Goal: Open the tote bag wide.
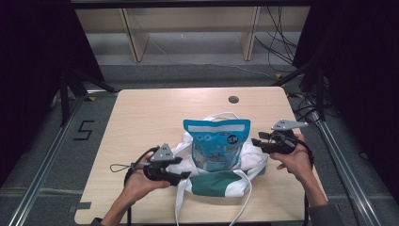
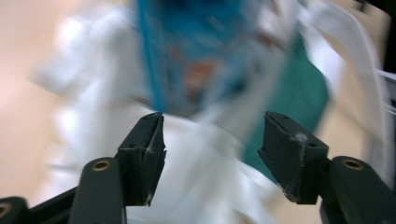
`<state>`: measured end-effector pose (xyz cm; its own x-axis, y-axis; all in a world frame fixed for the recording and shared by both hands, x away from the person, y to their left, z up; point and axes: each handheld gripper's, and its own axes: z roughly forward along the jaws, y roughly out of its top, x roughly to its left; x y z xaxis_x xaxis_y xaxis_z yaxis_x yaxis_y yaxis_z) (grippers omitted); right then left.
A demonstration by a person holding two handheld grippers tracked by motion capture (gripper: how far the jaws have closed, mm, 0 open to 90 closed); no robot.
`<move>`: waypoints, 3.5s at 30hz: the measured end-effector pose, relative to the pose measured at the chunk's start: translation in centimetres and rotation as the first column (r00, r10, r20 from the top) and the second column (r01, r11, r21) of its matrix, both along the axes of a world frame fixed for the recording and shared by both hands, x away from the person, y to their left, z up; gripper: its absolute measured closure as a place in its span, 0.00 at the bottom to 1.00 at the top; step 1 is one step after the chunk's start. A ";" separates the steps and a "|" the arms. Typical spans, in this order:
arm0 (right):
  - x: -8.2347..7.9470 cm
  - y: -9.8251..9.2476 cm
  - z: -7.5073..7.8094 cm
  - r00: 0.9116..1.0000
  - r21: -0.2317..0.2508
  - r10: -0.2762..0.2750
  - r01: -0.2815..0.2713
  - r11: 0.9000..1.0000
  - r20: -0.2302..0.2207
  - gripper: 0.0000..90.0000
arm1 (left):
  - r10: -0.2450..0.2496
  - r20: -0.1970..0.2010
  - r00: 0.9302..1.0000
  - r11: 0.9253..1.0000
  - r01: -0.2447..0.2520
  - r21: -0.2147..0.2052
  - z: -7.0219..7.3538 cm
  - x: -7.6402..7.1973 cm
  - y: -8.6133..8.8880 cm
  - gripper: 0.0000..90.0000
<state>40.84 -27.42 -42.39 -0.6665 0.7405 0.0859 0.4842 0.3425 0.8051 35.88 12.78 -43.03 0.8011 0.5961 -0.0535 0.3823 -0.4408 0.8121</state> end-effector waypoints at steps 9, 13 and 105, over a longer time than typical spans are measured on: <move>-6.0 3.6 -0.3 0.949 0.011 0.310 -0.310 0.951 -0.052 0.53 | 0.090 -0.025 0.996 0.995 -0.089 0.050 -2.3 6.4 -0.4 0.55; -5.7 5.9 -1.7 0.930 -0.099 0.365 -0.368 0.924 -0.054 0.64 | 0.096 0.009 0.995 0.994 -0.096 0.058 -2.6 7.8 -0.5 0.80; 8.1 1.3 -7.0 0.993 -0.285 -0.108 0.118 0.951 0.050 0.91 | 0.292 -0.043 0.955 0.952 -0.287 0.103 -8.0 13.1 2.2 0.85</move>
<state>48.90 -26.16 -49.43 -0.5756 0.8014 -0.1622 0.5078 0.5059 0.6973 49.00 15.00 -51.03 0.5905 0.8066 -0.0261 0.5495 -0.3781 0.7450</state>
